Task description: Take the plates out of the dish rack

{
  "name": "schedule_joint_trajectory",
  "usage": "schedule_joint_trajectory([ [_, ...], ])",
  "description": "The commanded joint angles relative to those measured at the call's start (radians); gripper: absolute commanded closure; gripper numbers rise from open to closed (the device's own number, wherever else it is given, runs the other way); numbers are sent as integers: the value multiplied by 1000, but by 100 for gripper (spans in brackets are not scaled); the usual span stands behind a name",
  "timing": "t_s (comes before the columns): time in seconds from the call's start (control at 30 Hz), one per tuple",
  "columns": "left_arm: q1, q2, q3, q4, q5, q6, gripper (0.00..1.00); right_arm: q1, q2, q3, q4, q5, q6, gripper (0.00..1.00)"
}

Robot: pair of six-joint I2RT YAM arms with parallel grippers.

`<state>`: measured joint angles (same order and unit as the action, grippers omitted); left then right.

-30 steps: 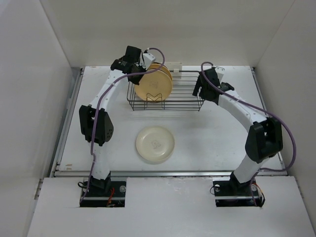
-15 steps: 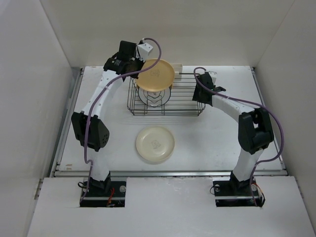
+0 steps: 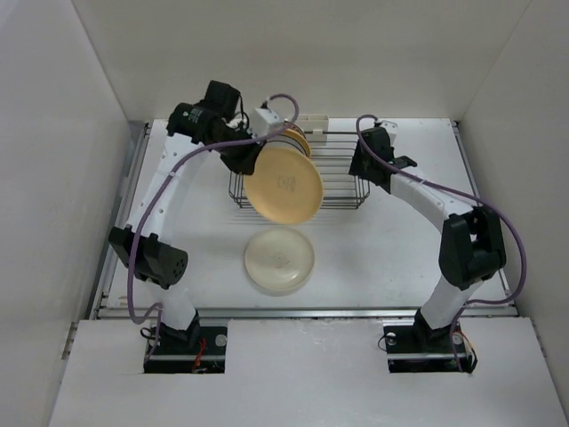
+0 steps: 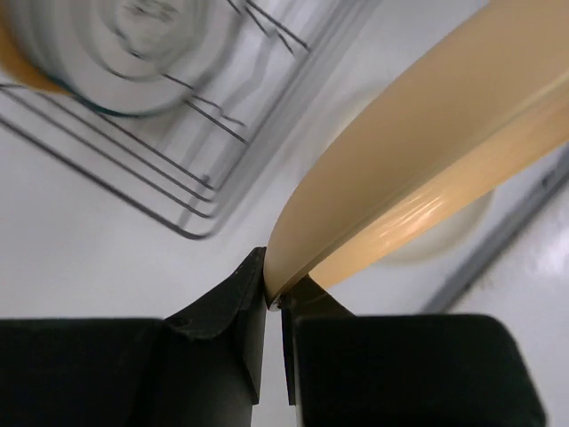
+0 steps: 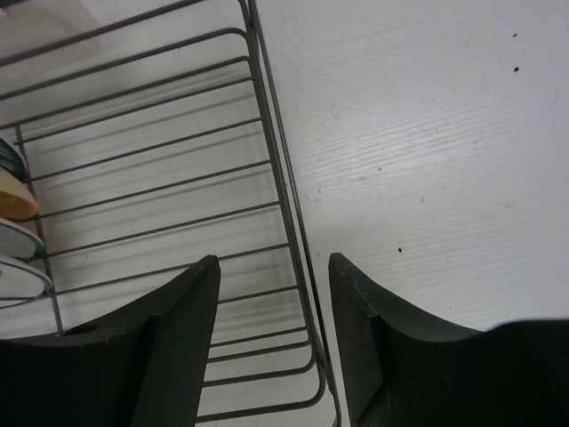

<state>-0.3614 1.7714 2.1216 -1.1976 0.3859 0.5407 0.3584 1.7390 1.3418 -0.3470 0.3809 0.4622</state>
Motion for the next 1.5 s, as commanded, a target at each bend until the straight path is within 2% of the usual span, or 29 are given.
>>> schedule_joint_trajectory([
  [0.0,-50,17,-174,-217,-17,125,100,-1,-53,5,43,-16,-16,42],
  [0.2,-106,36,-403,-103,-116,47,100,19,-96,-15,43,-16,-25,42],
  [0.43,-168,68,-499,18,-139,-5,100,28,-114,-24,43,-16,-34,42],
  [0.47,-168,80,-499,27,-154,-19,96,28,-114,-33,43,-16,-34,41],
  [0.57,-177,89,-499,27,-142,-18,64,28,-124,-33,43,-16,-34,38],
  [0.6,-177,89,-499,14,-119,-18,53,28,-124,-33,43,-16,-34,33],
  [0.63,-177,89,-499,13,-119,-6,38,28,-133,-33,43,-16,-34,31],
  [0.73,-177,89,-454,-36,-119,-5,31,28,-144,-33,62,-48,-71,29],
  [0.87,-98,60,-318,-96,-36,-28,31,91,-156,9,86,-172,-227,29],
  [0.93,-47,33,-258,-41,-36,-123,31,131,-141,43,86,-224,-334,29],
  [1.0,33,23,-249,66,-45,-201,31,169,-98,97,74,-301,-370,33],
  [1.07,73,13,-239,131,-105,-298,31,169,-56,134,74,-355,-381,38],
  [1.2,98,61,-229,223,-280,-367,29,178,71,250,63,-410,-381,48],
  [1.3,98,129,-216,268,-369,-392,28,178,163,342,63,-430,-381,48],
  [1.43,119,258,-138,265,-418,-430,28,178,266,450,23,-444,-393,49],
  [1.47,136,278,-128,256,-418,-447,31,178,296,489,23,-432,-393,49],
])
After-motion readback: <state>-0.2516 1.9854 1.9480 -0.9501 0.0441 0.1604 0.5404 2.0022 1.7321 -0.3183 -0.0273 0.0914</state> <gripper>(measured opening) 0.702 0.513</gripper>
